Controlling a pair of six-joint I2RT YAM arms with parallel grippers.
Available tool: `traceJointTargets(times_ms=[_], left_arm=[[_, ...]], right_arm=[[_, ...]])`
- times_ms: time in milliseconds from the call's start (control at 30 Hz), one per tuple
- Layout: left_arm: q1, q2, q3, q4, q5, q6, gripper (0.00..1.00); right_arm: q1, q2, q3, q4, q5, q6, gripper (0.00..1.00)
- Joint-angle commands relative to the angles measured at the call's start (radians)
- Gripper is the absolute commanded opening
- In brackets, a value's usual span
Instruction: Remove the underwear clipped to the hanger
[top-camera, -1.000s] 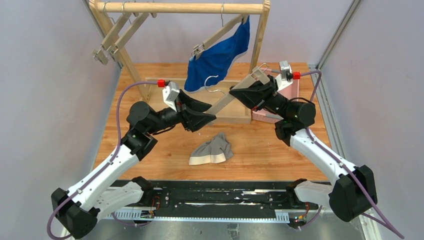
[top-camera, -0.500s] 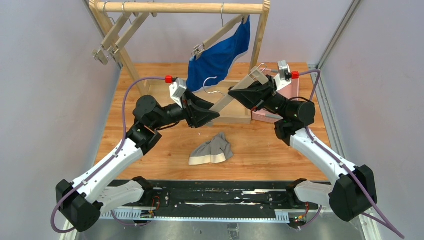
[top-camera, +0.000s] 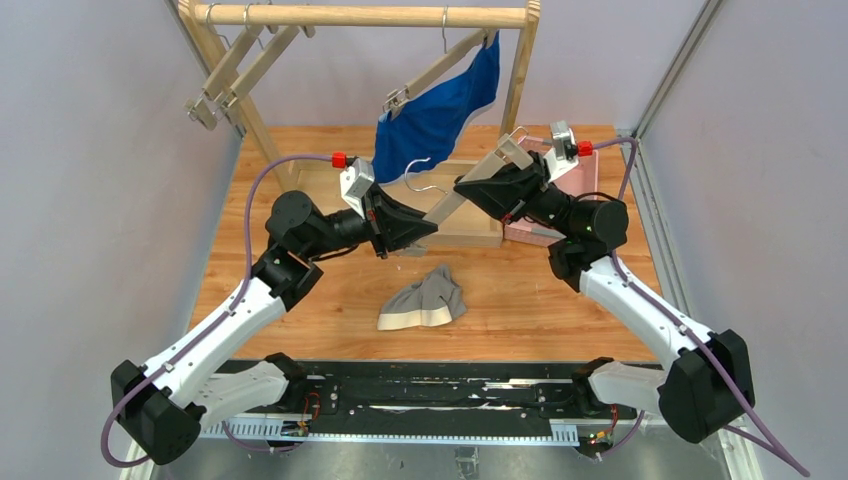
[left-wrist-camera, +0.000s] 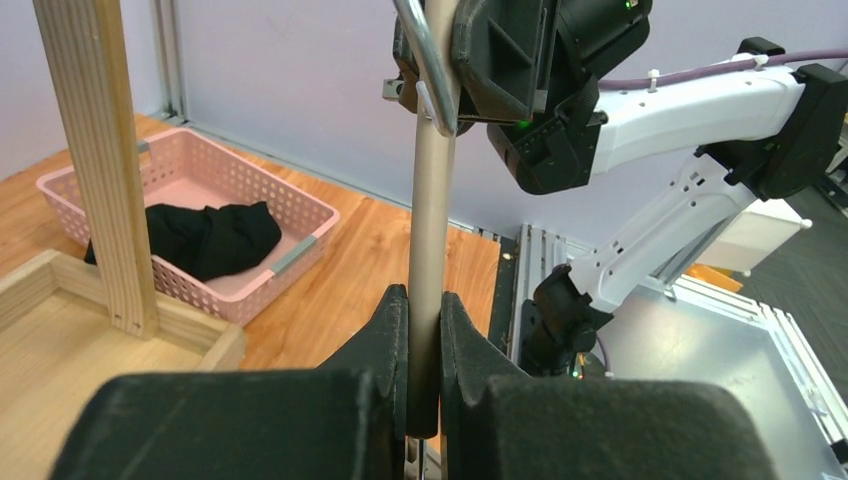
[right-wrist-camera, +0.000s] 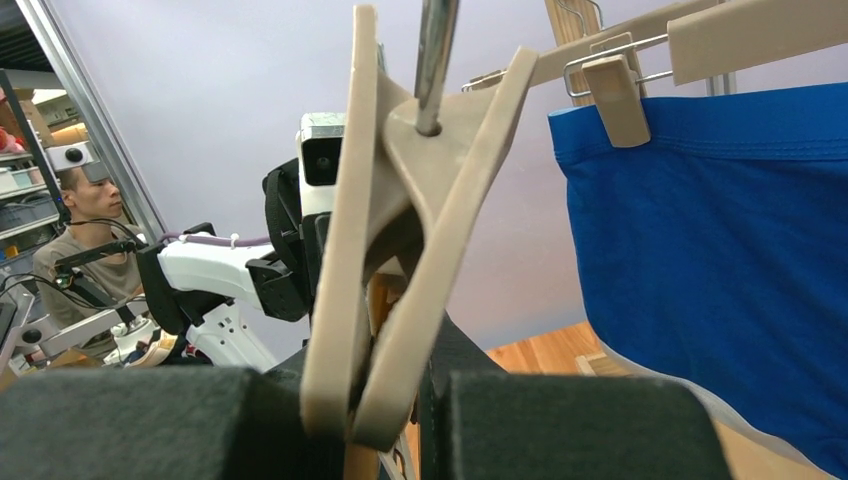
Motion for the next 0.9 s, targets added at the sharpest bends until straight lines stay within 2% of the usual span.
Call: traceJointTargets(times_ms=[0, 100, 233, 367, 500, 567, 633, 700, 767, 867], left_arm=[[-0.006, -0.032, 0.039, 0.013, -0.017, 0.005, 0.00], [-0.006, -0.045, 0.045, -0.004, -0.005, 0.007, 0.00], [-0.006, -0.074, 0.034, -0.029, -0.005, 0.010, 0.00], [-0.006, -0.115, 0.014, -0.069, -0.024, 0.013, 0.00], [-0.006, -0.174, -0.003, -0.195, -0.082, 0.052, 0.00], [-0.006, -0.220, -0.003, -0.297, -0.144, 0.079, 0.00], [-0.006, -0.271, 0.019, -0.445, -0.237, 0.119, 0.00], [-0.006, -0.315, 0.065, -0.622, -0.349, 0.159, 0.00], [-0.006, -0.351, 0.124, -0.825, -0.463, 0.188, 0.00], [-0.006, -0.379, 0.213, -1.038, -0.616, 0.199, 0.00]], right_arm=[[0.016, -0.031, 0.024, -0.069, -0.011, -0.070, 0.01], [0.015, -0.045, 0.010, -0.106, -0.003, -0.093, 0.18], [0.016, -0.074, -0.011, -0.178, 0.012, -0.137, 0.51], [0.016, -0.105, -0.025, -0.288, 0.017, -0.196, 0.71], [0.018, -0.131, -0.025, -0.483, 0.000, -0.315, 0.78], [0.036, -0.147, -0.005, -0.693, 0.012, -0.444, 0.81], [0.082, -0.152, 0.042, -0.951, 0.091, -0.610, 0.82], [0.162, -0.143, 0.078, -1.178, 0.234, -0.768, 0.83], [0.236, -0.119, 0.092, -1.314, 0.365, -0.859, 0.83], [0.314, -0.074, 0.074, -1.409, 0.463, -0.907, 0.83]])
